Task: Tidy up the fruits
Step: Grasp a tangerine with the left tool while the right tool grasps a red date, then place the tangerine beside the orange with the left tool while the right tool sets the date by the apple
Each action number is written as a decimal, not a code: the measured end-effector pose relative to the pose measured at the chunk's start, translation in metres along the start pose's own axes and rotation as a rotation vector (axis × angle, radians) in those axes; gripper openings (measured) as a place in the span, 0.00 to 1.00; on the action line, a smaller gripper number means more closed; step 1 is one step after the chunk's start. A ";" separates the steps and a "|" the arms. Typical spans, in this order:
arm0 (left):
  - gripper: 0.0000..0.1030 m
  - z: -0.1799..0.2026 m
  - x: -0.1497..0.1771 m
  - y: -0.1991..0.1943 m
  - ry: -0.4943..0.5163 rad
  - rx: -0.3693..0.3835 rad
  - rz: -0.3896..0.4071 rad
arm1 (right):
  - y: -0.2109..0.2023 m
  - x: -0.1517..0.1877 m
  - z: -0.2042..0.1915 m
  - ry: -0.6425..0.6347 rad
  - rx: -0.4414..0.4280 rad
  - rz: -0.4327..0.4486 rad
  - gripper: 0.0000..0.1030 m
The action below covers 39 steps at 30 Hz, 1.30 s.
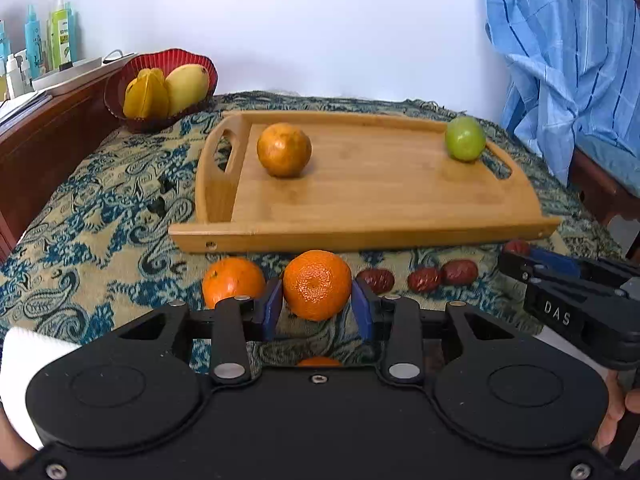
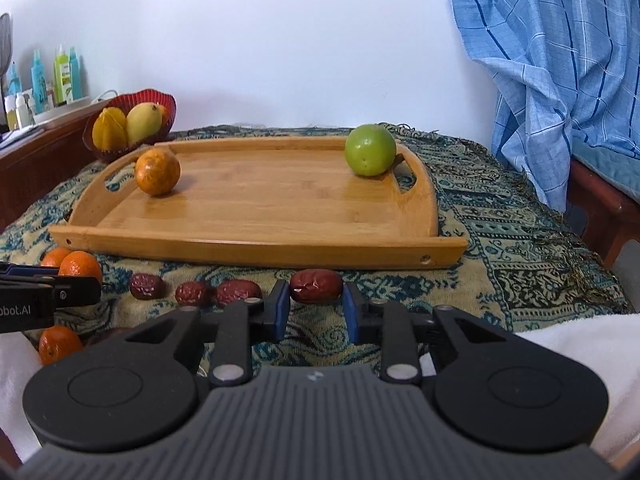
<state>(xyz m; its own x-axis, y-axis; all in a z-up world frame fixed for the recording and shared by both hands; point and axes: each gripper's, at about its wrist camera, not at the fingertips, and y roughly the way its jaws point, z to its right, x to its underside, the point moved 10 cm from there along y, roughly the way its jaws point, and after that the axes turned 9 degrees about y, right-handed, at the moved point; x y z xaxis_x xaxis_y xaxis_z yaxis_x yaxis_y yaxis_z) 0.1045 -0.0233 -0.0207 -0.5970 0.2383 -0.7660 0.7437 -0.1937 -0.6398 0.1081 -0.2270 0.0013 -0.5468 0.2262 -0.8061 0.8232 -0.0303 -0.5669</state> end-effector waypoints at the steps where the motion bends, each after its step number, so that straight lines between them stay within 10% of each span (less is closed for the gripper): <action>1: 0.35 0.000 -0.003 -0.001 -0.001 -0.001 0.004 | -0.001 -0.002 0.000 -0.001 -0.002 0.004 0.31; 20: 0.35 -0.016 -0.077 0.018 -0.002 0.012 0.036 | 0.010 -0.092 0.011 0.031 -0.047 0.092 0.31; 39: 0.35 -0.027 -0.074 0.091 -0.022 -0.002 -0.072 | 0.114 -0.095 0.040 0.051 0.011 -0.114 0.31</action>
<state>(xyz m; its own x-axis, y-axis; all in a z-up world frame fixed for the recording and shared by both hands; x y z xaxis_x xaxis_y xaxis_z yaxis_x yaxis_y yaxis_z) 0.2240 -0.0324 -0.0207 -0.6552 0.2308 -0.7193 0.6992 -0.1752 -0.6931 0.2475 -0.2912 0.0062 -0.6284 0.2776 -0.7267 0.7541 -0.0118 -0.6567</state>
